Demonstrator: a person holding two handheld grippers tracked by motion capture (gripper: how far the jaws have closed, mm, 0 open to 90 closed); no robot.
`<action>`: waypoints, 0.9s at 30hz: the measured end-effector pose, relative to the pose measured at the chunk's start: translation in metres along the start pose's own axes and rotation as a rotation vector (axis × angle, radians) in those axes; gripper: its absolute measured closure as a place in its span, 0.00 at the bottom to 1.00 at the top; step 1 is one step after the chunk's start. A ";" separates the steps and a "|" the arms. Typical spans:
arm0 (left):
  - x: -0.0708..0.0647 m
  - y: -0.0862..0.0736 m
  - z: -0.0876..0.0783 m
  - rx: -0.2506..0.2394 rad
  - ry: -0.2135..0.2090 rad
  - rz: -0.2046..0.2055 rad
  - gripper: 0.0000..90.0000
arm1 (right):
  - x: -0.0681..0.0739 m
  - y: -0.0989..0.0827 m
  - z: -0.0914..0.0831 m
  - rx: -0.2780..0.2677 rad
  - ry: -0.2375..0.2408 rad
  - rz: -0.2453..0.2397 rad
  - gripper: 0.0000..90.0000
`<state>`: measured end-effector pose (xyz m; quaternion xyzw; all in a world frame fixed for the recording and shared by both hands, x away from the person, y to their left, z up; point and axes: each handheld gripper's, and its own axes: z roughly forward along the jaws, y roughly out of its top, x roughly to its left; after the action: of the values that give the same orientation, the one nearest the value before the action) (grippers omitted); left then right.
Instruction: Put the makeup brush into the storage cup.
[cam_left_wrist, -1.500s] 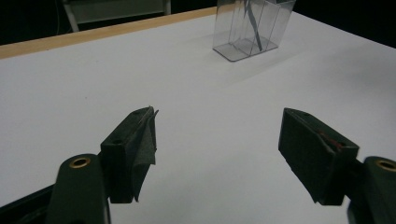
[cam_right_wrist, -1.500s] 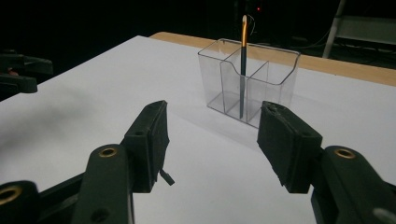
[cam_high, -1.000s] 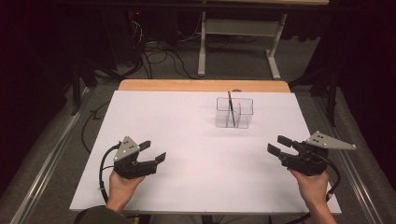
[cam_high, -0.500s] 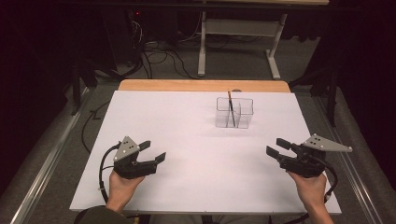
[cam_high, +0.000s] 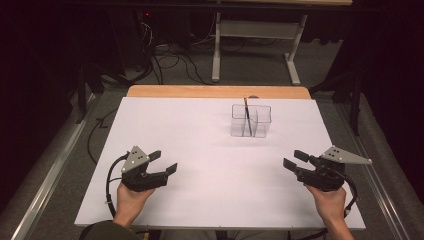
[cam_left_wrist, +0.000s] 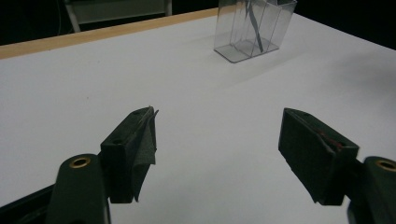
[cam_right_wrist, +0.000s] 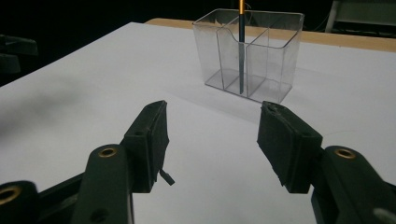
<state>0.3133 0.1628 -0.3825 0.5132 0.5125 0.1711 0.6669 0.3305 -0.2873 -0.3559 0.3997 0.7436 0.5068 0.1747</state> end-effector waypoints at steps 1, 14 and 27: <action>0.000 0.000 0.000 0.001 0.000 0.001 0.31 | 0.000 -0.001 0.001 0.002 -0.001 -0.002 0.49; 0.001 0.001 -0.001 -0.005 0.001 0.000 0.31 | 0.001 -0.009 0.007 0.016 -0.016 -0.001 0.50; 0.002 0.002 -0.001 -0.012 0.003 -0.005 0.31 | 0.000 -0.015 0.008 0.007 -0.037 -0.002 0.49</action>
<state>0.3138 0.1653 -0.3815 0.5078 0.5138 0.1734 0.6694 0.3296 -0.2855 -0.3724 0.4087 0.7426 0.4964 0.1873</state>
